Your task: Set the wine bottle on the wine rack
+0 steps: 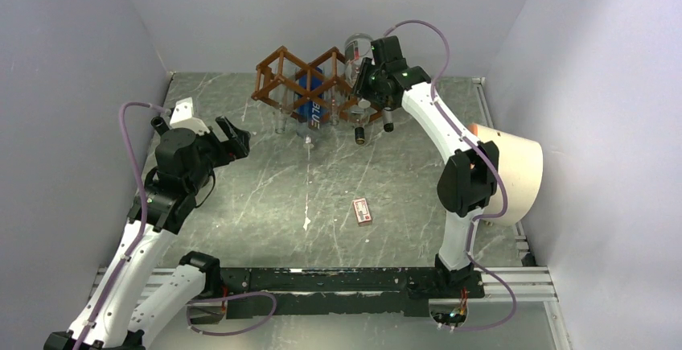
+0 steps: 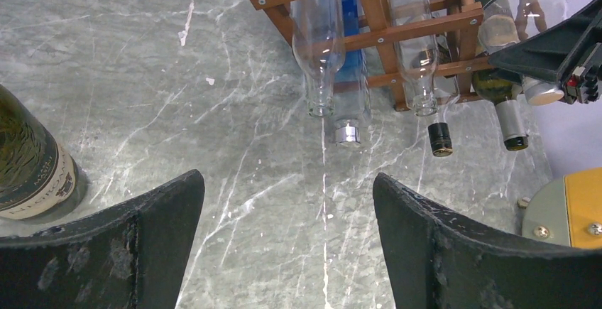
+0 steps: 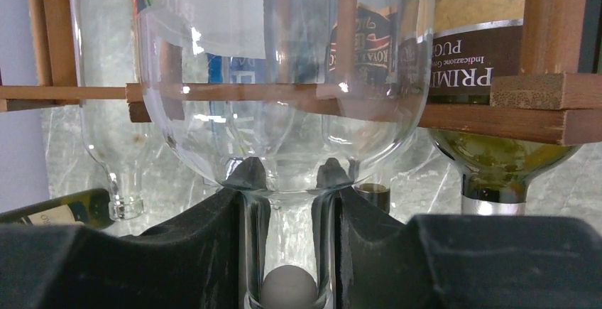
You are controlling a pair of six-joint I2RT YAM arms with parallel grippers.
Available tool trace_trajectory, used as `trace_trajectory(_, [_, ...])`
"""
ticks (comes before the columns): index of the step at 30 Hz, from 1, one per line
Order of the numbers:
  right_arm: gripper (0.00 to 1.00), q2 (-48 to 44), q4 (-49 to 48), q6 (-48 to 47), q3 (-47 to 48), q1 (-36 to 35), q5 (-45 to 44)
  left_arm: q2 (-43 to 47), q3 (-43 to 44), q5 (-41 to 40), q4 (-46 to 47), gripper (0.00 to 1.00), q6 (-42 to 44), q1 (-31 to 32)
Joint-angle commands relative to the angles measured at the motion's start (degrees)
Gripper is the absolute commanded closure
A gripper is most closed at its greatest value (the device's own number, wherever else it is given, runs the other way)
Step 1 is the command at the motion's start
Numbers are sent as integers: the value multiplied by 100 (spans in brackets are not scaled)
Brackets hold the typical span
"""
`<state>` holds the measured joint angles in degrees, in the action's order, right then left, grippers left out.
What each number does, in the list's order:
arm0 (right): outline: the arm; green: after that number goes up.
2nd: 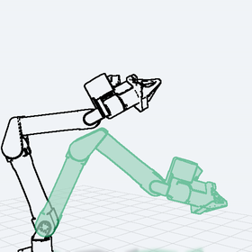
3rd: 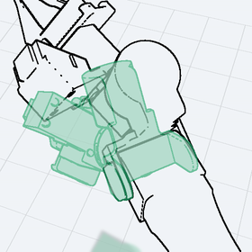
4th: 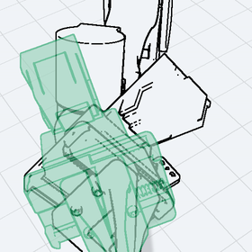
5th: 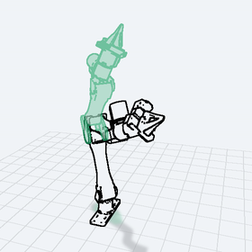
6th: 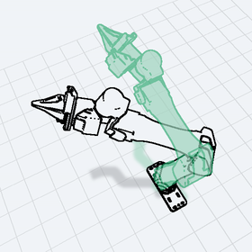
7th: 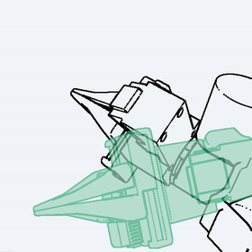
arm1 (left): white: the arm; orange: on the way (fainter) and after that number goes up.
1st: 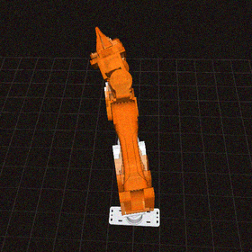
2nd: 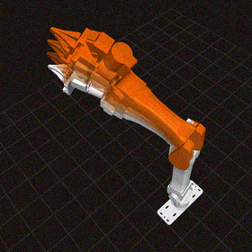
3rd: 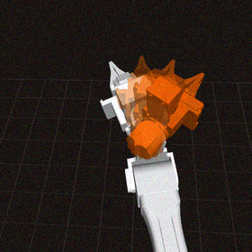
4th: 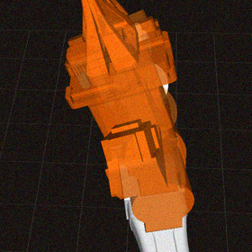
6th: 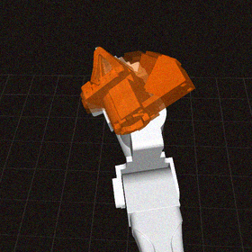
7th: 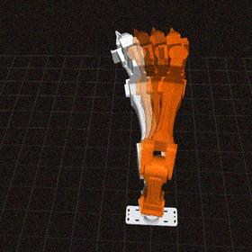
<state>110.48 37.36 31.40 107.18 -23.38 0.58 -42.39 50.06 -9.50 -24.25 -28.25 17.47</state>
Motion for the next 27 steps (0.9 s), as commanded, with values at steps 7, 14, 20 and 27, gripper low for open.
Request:
trace_trajectory(7, [47,-531,-1187,-152,-304,16,-462,-42,5,-41,74,8,50,19])
trace_trajectory(14, [24,-1020,-1426,-251,-760,12,-764,-153,129,-79,-20,8,104,19])
trace_trajectory(20, [24,-1554,-1710,-432,-1112,17,-885,-224,330,-370,-142,4,202,18])
trace_trajectory(27, [25,-2641,-2647,-728,-2284,14,-342,-799,1191,-1511,-691,0,442,19])
